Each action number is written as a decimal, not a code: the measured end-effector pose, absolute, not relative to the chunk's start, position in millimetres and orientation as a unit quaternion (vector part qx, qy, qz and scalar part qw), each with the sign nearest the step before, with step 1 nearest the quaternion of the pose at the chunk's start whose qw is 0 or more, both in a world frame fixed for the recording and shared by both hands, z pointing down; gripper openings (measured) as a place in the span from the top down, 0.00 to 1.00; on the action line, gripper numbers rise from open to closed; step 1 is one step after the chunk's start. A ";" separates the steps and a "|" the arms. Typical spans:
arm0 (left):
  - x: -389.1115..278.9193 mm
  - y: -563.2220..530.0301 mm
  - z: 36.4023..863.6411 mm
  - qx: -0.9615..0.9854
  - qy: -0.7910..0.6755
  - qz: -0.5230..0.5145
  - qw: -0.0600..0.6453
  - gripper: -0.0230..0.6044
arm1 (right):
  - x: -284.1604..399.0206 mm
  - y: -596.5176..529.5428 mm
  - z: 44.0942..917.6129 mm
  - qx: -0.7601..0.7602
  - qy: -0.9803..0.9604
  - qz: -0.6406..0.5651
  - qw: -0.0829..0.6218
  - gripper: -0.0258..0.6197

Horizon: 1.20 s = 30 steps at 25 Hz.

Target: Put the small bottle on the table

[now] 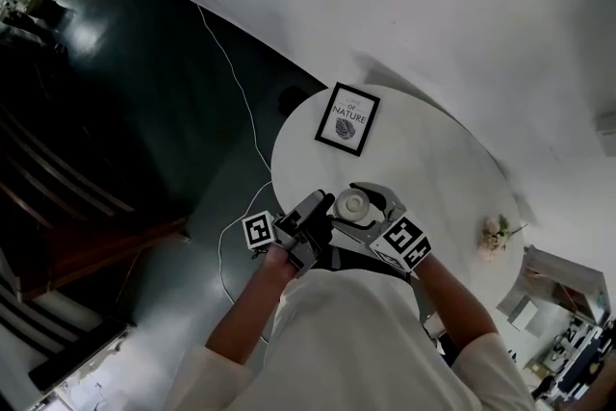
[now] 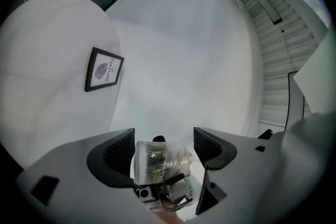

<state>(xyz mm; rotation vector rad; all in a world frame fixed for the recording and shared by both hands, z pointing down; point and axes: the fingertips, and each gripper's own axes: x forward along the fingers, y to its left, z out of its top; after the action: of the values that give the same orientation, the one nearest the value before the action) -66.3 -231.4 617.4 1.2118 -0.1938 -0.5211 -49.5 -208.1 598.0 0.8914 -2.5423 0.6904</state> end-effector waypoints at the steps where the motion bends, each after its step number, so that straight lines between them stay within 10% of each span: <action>1: -67.8 -234.1 620.6 0.564 -0.098 -0.244 0.783 0.40 | -45.7 -211.8 602.8 0.315 -0.899 0.247 0.178 0.42; 30: -90.9 -207.3 703.7 0.612 -0.247 -0.137 0.739 0.59 | 1.2 -251.3 800.4 0.348 -0.862 0.283 0.236 0.42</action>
<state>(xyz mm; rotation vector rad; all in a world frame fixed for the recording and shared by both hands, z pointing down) -90.9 -207.3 703.7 1.3431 -0.5419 -0.3007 1.2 -251.3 800.4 0.9549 -2.3633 0.7775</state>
